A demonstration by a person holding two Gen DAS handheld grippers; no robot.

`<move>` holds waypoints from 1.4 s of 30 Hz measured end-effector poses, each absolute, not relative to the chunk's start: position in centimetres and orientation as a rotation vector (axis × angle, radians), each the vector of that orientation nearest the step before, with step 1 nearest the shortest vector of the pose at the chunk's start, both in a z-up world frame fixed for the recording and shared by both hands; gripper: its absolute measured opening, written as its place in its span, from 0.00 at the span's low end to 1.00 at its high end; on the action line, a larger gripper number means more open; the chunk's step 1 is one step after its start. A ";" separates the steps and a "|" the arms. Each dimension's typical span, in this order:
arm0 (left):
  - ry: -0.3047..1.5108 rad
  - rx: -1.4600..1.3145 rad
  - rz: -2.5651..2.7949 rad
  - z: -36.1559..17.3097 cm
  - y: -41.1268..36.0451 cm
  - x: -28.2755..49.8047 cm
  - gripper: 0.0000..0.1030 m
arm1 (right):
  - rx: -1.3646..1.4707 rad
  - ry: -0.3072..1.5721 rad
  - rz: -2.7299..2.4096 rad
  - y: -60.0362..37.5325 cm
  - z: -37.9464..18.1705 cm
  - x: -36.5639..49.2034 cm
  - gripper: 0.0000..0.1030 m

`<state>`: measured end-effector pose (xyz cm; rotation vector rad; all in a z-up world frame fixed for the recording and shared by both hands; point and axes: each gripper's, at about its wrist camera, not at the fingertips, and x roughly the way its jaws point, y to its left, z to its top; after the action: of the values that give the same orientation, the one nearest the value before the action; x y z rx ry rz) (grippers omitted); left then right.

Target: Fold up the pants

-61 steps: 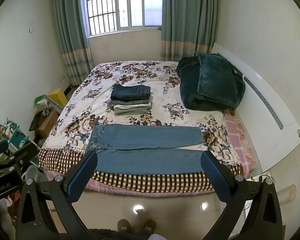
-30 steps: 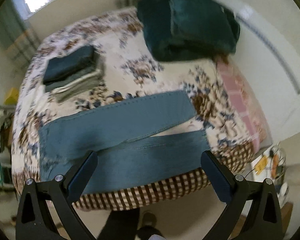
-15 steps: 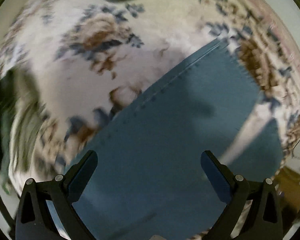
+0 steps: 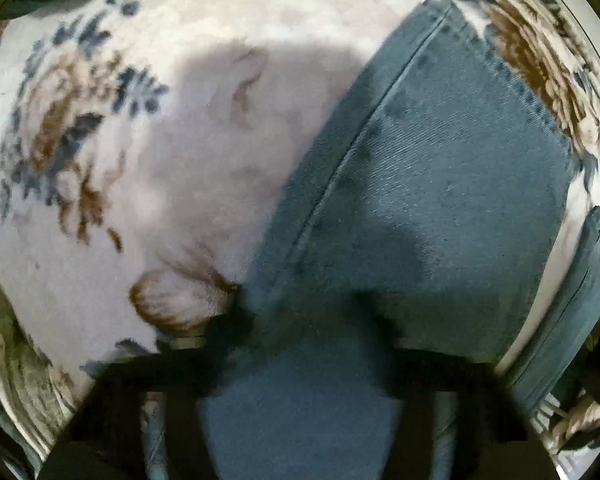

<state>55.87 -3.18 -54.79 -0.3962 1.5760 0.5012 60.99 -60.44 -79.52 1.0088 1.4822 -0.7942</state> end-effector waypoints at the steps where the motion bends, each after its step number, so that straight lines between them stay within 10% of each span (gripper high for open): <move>1: 1.557 -0.407 0.480 -53.5 -3.0 55.3 0.02 | 1.006 1.480 -0.776 -60.0 -79.1 61.0 0.10; 14: 1.308 -0.507 0.347 -36.9 0.4 37.7 0.01 | 0.999 1.294 -0.547 -57.6 -68.5 50.3 0.08; 31: 1.509 -0.522 0.463 -53.3 0.2 19.7 0.02 | 0.905 1.429 -0.503 -59.0 -75.1 26.4 0.08; 38: 1.449 -0.510 0.432 -50.6 -0.1 19.1 0.06 | 1.051 1.290 -0.414 -63.1 -75.1 21.0 0.46; 42: 1.385 -0.472 0.414 -48.5 -1.1 19.9 0.14 | 1.169 1.169 -0.470 -67.6 -74.2 17.7 0.50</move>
<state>19.90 -1.14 -48.54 -0.4718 1.3851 0.4144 17.70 -67.63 -74.20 1.1694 1.1692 -0.4703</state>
